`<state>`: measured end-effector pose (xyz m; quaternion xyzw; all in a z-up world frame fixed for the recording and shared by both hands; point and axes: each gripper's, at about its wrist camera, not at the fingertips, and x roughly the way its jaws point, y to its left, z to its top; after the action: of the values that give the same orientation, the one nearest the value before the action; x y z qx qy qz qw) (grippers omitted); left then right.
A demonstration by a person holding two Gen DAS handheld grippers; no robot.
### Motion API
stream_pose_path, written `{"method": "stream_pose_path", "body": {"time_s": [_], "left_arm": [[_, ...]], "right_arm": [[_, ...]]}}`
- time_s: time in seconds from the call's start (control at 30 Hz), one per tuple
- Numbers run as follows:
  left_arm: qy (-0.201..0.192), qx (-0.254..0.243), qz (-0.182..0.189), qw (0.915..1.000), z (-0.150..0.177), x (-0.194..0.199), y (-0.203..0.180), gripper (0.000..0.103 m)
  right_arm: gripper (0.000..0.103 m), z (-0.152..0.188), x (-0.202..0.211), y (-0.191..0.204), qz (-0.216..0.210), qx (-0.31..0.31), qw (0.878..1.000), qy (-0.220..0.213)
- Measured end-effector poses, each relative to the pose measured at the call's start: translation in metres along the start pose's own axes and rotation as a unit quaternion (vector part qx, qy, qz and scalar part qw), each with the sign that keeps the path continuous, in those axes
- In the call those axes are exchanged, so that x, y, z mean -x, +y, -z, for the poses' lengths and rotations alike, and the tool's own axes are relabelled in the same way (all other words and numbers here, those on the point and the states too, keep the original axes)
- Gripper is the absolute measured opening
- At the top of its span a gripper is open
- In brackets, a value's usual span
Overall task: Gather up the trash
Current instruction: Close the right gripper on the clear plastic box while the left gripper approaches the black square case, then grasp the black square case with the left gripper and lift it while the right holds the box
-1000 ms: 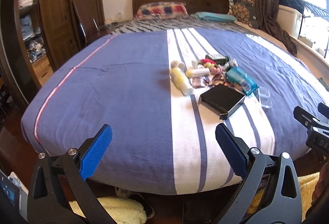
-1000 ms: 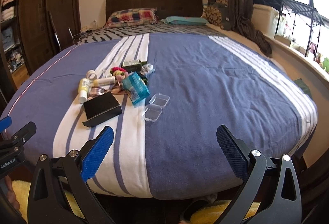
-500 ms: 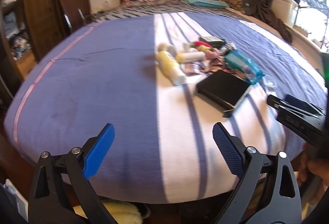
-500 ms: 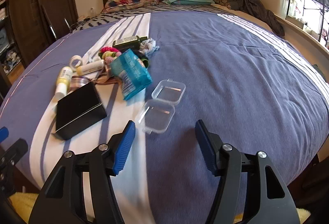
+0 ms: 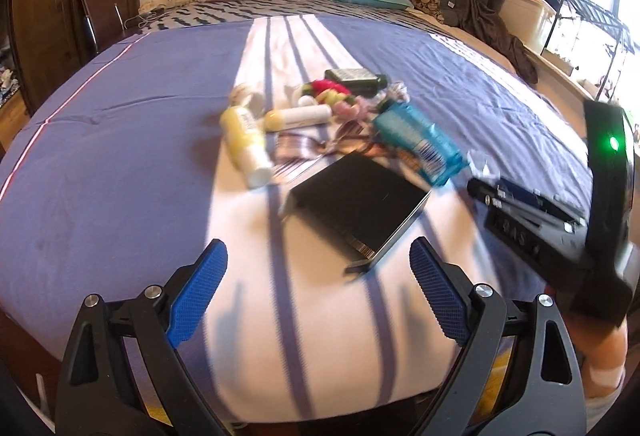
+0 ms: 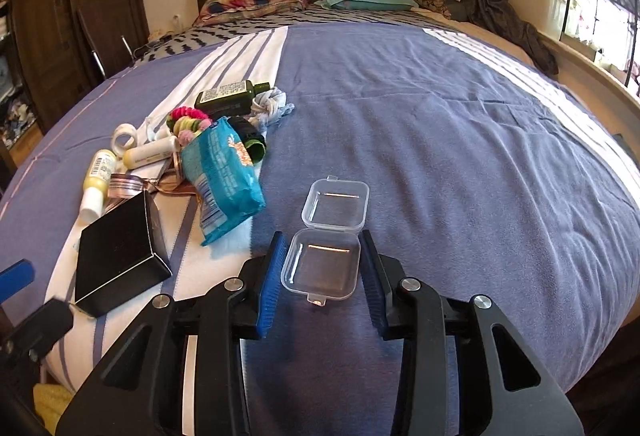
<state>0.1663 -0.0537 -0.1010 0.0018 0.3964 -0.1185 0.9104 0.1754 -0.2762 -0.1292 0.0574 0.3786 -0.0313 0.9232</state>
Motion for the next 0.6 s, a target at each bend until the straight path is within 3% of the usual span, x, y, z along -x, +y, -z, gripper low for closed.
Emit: {"method": "stream_pose_path", "body": {"time_s": [0.27, 0.6], "left_arm": [[0.014, 0.017, -0.013, 0.9997, -0.024, -0.027, -0.033, 0.087], [0.053, 0.049, -0.046, 0.9963, -0.025, -0.065, -0.037, 0.086]], "right_arm": [[0.037, 0.001, 0.007, -0.020, -0.001, 0.007, 1.000, 0.000], [0.037, 0.001, 0.008, -0.031, -0.017, 0.009, 1.000, -0.003]]}}
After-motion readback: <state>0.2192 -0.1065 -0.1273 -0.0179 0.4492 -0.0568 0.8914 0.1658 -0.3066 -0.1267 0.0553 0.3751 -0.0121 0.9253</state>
